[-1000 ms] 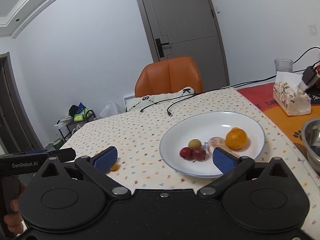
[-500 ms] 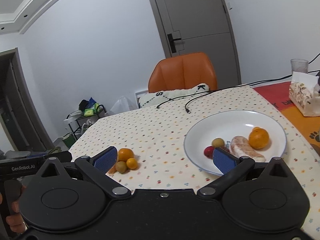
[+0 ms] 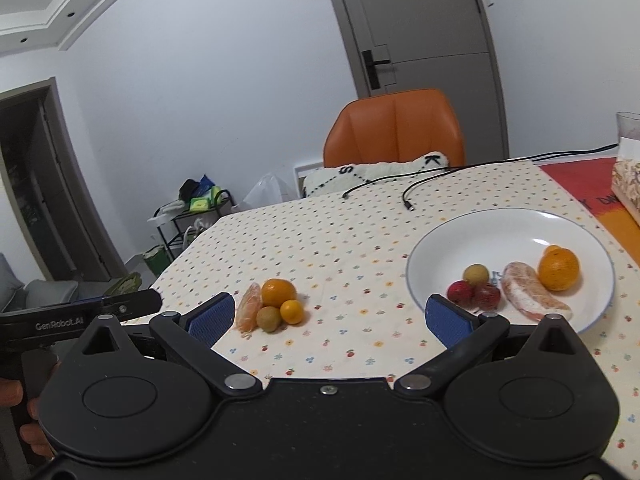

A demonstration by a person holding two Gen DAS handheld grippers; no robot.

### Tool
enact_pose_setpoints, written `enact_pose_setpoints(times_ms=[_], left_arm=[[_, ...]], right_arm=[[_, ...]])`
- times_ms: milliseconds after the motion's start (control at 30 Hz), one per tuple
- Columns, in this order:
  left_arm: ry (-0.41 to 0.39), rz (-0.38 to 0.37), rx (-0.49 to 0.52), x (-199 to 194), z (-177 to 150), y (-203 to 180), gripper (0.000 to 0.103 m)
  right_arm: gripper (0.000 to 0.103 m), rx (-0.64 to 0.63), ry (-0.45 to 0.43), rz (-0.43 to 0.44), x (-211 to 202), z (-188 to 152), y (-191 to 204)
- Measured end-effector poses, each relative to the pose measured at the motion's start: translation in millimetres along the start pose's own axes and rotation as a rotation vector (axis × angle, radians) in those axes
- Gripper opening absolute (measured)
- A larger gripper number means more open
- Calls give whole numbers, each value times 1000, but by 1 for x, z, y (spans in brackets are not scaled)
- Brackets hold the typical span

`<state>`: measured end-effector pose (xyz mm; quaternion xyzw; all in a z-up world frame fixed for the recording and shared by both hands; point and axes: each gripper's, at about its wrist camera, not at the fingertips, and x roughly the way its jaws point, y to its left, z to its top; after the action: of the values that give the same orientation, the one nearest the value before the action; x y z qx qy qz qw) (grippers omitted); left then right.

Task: Organize fruits
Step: 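Move both open tools back to the remaining fruits, then grasp the netted pomelo segment with the left tool while the right tool grasps a kumquat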

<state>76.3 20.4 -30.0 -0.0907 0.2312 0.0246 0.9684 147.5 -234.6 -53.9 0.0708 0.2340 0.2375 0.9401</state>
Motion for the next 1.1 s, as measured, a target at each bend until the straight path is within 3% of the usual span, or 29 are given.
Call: enact_pose_setpoints(times_ms=[167,667,1100], left_arm=[[1,-6,2,8,-4,1,90],[64,-19,-20,49,-12,2,67],[120,-31,-18,83,-15,-3,62]], right_arm=[[92,-14,27,27,13,-1,5],[59,17,110,96,57,-6,4],[51,31,169,140,94,-6,7]])
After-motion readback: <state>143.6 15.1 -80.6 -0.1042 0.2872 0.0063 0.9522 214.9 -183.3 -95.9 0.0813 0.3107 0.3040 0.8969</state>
